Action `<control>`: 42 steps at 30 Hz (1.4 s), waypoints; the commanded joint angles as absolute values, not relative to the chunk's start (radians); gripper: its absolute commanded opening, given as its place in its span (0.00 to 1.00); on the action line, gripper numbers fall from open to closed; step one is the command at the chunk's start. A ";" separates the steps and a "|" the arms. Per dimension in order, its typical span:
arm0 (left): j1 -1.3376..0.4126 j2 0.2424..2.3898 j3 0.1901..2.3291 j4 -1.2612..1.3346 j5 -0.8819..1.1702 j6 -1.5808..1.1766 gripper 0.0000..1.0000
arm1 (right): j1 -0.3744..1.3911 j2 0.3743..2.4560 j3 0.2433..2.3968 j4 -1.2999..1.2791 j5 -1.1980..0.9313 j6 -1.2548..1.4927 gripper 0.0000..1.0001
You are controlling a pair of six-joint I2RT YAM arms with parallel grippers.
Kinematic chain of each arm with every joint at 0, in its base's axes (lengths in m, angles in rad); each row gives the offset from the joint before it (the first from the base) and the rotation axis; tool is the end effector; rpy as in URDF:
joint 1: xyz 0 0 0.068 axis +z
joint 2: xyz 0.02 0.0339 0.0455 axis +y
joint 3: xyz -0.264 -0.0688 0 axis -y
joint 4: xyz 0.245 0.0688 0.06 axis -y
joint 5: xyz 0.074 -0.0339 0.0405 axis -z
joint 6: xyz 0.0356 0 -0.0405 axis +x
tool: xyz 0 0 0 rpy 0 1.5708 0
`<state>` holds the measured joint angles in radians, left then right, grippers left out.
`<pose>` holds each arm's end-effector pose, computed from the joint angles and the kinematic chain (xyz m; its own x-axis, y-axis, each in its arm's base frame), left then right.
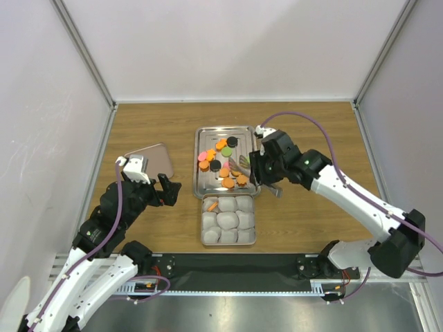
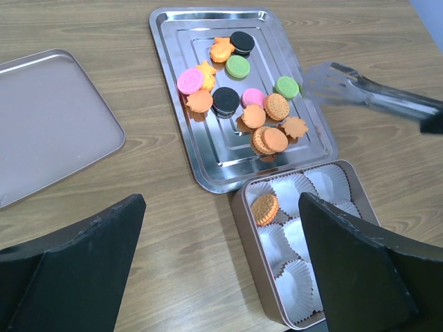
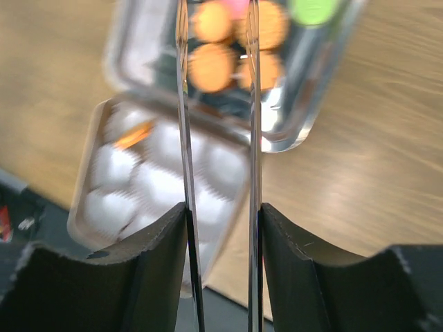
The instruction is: Pack the cookies
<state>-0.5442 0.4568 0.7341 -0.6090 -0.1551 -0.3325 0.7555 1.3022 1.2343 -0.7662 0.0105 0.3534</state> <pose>0.0931 -0.0499 0.3192 -0.3895 -0.1412 -0.9101 0.2744 0.9255 -0.2611 0.1983 0.1863 0.3301 -0.7414 -0.2229 -0.6330 -0.4518 0.8632 0.2252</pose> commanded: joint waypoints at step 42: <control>-0.552 0.459 0.735 -0.586 -0.173 -0.341 1.00 | 0.667 1.585 1.261 -0.643 0.024 0.258 0.56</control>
<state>-0.5453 0.4572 0.7341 -0.6090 -0.1555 -0.3328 0.6636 1.5787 1.2343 -0.6735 0.0109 0.2749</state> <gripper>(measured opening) 0.996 0.557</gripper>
